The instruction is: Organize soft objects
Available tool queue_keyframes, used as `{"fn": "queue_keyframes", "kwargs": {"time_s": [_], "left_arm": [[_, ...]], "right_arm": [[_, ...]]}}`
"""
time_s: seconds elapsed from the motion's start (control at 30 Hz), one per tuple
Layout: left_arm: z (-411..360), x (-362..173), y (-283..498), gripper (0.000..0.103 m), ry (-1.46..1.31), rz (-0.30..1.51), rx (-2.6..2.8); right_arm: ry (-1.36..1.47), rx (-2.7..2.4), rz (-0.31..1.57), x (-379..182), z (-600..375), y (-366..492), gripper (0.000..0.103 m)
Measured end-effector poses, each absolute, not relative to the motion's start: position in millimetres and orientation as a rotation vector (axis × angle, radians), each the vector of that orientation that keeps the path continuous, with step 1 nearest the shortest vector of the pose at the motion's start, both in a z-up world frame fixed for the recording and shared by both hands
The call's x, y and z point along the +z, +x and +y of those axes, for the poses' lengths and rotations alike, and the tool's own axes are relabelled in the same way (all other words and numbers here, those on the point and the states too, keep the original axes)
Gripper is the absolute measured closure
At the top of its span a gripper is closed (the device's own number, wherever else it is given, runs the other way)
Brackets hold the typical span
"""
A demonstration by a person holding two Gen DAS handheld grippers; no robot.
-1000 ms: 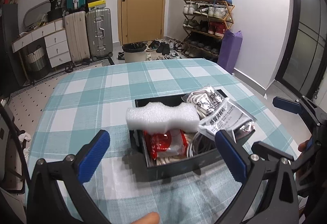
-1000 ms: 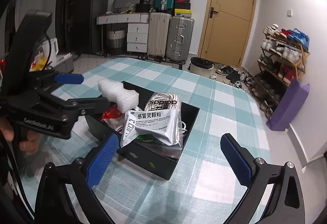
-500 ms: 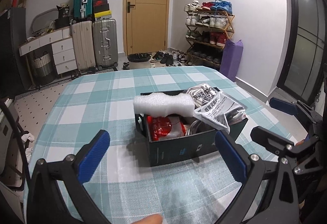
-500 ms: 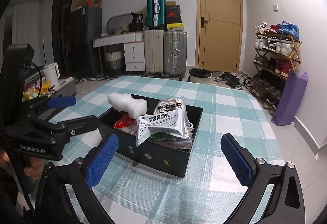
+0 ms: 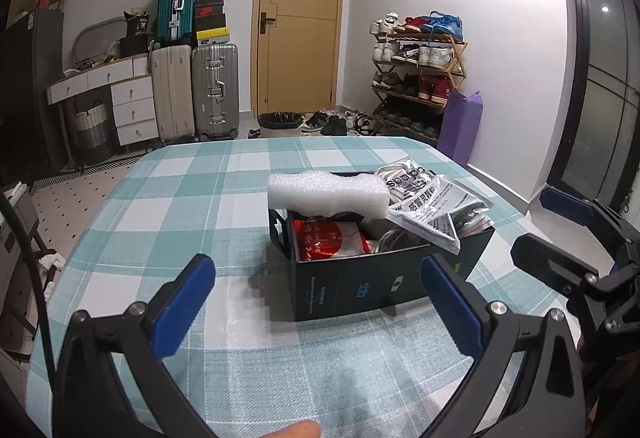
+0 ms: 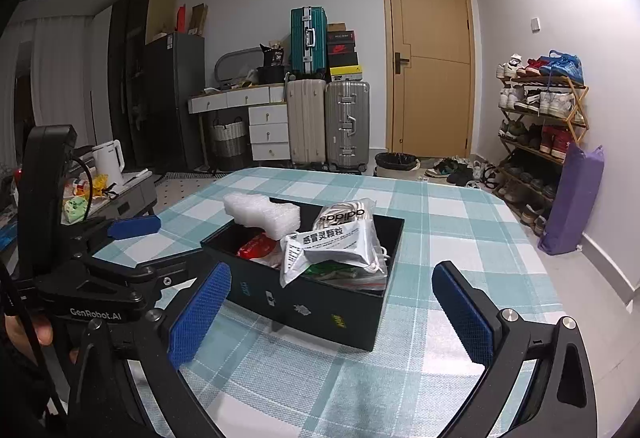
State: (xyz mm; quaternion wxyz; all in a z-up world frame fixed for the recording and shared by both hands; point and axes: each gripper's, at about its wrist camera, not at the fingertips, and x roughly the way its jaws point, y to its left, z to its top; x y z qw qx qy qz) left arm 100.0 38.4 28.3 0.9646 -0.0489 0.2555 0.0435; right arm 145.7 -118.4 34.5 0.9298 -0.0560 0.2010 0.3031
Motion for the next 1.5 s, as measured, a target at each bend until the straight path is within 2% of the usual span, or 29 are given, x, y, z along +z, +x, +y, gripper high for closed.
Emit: {"fn": "queue_keyframes", "kwargs": {"time_s": [1.5], "left_arm": [[37.3,20.2,94.9,0.0,-0.085,0.458,0.102]], "right_arm": [[-0.103,0.634,0.345,21.9,-126.2,138.2,0.001]]}}
